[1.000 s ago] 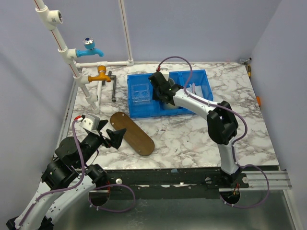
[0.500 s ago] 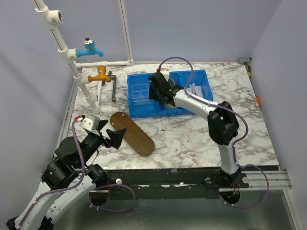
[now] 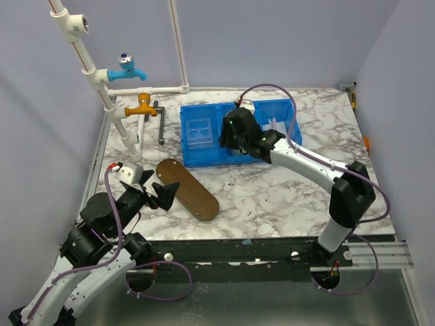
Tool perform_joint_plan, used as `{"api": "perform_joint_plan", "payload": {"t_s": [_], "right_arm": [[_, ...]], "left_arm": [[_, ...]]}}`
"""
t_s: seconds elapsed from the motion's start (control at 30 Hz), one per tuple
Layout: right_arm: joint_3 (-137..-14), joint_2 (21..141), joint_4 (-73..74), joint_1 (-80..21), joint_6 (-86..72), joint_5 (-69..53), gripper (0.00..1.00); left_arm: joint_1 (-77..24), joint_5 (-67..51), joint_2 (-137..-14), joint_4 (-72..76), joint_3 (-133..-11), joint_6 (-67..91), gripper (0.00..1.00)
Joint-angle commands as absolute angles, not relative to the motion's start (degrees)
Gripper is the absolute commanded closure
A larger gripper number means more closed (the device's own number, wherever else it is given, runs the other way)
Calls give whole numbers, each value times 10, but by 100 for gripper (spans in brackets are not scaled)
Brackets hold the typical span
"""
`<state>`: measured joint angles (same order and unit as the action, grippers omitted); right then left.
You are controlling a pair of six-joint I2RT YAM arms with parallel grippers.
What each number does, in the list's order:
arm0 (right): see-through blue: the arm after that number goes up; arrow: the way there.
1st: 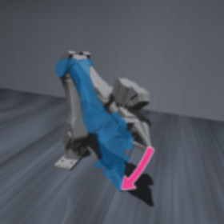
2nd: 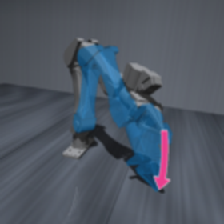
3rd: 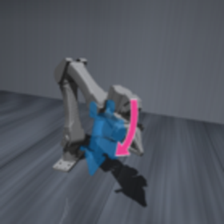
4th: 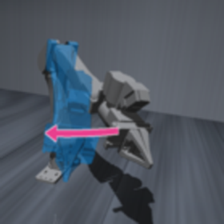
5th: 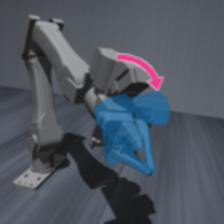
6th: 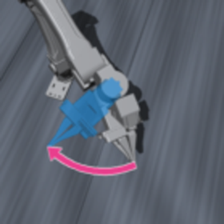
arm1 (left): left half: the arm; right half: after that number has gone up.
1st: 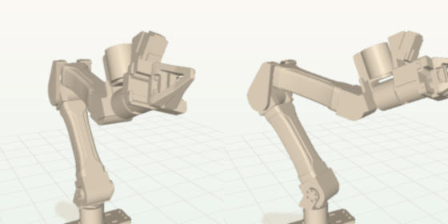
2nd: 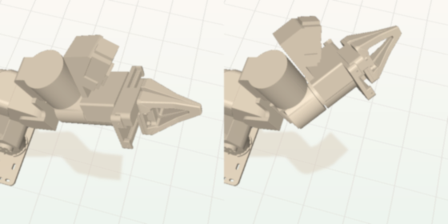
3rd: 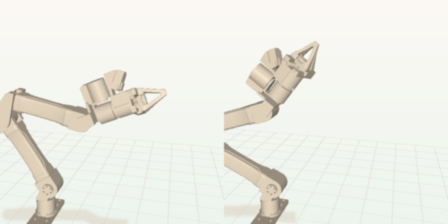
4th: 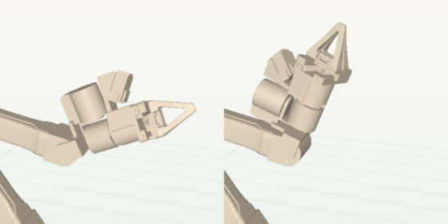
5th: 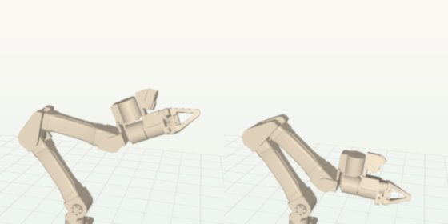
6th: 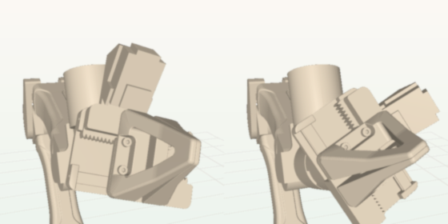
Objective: Prepare toiletry sets of a toothbrush and toothpaste on the tray
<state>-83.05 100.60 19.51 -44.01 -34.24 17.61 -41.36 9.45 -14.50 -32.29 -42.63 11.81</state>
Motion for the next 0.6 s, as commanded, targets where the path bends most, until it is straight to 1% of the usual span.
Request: {"api": "perform_joint_plan", "payload": {"t_s": [0.0,0.17,0.57], "right_arm": [[-768,947,199,-469,-330,153,43],[-678,883,186,-499,-358,132,43],[-486,784,81,-548,-479,54,43]], "left_arm": [[-412,99,-151,-317,-423,122,1],[-413,103,-153,-320,-424,122,1],[-412,106,-152,-323,-425,123,1]]}}
